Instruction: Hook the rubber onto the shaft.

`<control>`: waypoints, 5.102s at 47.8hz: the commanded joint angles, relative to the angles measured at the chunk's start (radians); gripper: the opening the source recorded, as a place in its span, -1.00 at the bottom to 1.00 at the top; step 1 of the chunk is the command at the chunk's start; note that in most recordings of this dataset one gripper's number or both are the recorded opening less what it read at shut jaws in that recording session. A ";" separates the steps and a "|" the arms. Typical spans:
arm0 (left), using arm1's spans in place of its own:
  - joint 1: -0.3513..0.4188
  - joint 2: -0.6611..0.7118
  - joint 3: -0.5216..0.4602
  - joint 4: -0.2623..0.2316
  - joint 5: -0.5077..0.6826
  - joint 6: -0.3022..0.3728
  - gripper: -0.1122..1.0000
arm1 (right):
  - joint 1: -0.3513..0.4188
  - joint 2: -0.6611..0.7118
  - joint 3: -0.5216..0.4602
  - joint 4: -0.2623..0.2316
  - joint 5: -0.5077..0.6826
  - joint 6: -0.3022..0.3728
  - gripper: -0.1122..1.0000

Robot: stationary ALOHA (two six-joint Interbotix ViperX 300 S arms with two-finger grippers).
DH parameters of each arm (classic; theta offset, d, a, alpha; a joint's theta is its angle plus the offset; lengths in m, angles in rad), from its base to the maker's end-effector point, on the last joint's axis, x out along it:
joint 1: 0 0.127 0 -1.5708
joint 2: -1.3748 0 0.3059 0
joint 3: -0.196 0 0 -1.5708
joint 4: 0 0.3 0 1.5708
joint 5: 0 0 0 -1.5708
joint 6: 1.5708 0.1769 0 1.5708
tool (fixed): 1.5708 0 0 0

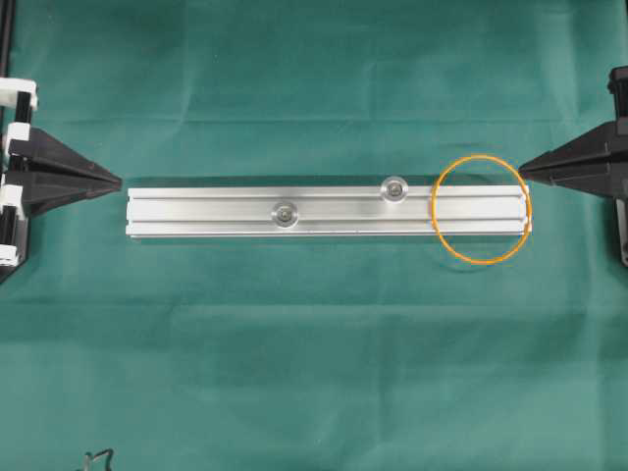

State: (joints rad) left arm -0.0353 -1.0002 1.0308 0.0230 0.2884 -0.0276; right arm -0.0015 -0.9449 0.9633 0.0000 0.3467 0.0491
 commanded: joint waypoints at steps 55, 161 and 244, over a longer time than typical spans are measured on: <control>-0.005 0.008 -0.071 0.003 0.166 -0.002 -0.79 | -0.002 0.201 -0.258 0.005 0.733 0.103 -0.75; -0.005 0.011 -0.071 0.005 0.163 -0.002 -0.80 | 0.017 0.233 -0.272 0.011 0.732 0.107 0.94; -0.003 0.012 -0.069 0.006 0.163 -0.002 -0.80 | 0.173 0.704 -0.054 0.038 0.163 0.117 0.93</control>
State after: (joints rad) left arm -0.0368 -0.9971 0.9879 0.0261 0.4587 -0.0291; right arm 0.1657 -0.2500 0.9081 0.0368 0.5430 0.1672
